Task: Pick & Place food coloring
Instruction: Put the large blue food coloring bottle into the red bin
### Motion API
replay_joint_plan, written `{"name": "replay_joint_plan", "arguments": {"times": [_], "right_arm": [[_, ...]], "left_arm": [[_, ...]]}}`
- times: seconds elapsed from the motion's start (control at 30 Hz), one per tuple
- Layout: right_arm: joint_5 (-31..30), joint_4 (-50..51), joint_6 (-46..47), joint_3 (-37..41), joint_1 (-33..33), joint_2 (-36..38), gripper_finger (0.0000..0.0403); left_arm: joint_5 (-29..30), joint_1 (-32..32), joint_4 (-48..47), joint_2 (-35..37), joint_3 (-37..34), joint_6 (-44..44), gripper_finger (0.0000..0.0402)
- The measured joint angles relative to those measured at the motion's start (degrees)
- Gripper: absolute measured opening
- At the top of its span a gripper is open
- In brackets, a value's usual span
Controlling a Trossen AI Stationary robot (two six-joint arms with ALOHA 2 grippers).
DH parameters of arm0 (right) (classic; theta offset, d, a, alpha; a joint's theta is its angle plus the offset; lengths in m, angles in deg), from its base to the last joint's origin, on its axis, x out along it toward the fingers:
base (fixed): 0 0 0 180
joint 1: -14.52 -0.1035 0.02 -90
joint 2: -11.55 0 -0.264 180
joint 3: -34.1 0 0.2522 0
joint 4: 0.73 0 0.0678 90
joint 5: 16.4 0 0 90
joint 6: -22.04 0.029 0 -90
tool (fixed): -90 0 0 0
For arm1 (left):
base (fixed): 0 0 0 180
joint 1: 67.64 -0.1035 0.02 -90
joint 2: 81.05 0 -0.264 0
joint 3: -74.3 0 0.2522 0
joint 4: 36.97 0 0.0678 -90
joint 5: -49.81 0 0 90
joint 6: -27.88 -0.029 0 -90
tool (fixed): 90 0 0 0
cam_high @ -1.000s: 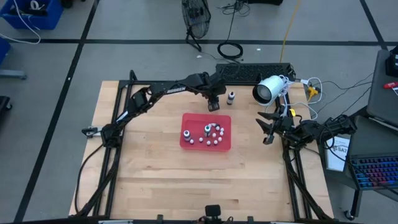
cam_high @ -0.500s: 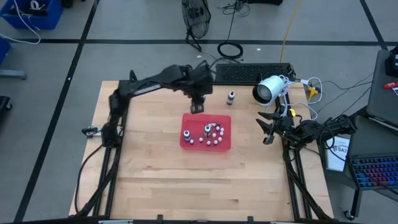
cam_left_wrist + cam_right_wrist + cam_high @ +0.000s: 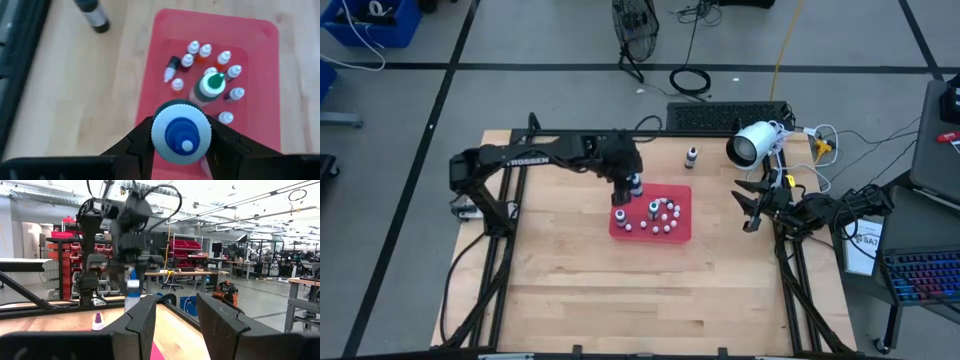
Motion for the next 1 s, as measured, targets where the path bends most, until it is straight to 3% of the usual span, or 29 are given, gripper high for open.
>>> {"name": "replay_joint_plan", "arguments": {"times": [0.33,0.67,0.9,1.0], "right_arm": [[0.00,0.02,0.00,-0.02,-0.02,0.00,0.0132],[0.00,0.02,0.01,-0.02,0.00,0.00,0.0132],[0.00,0.02,0.00,-0.02,-0.02,0.00,0.0132],[0.00,0.02,0.00,0.00,-0.01,0.00,0.0132]], "left_arm": [[1.79,-1.09,9.66,0.79,-14.18,3.10,0.0139],[1.97,-1.04,11.88,0.75,-18.43,4.66,0.0138],[5.27,-1.09,12.20,0.76,-19.32,6.99,0.0137],[5.33,-0.95,12.17,0.76,-19.39,7.91,0.0182]]}}
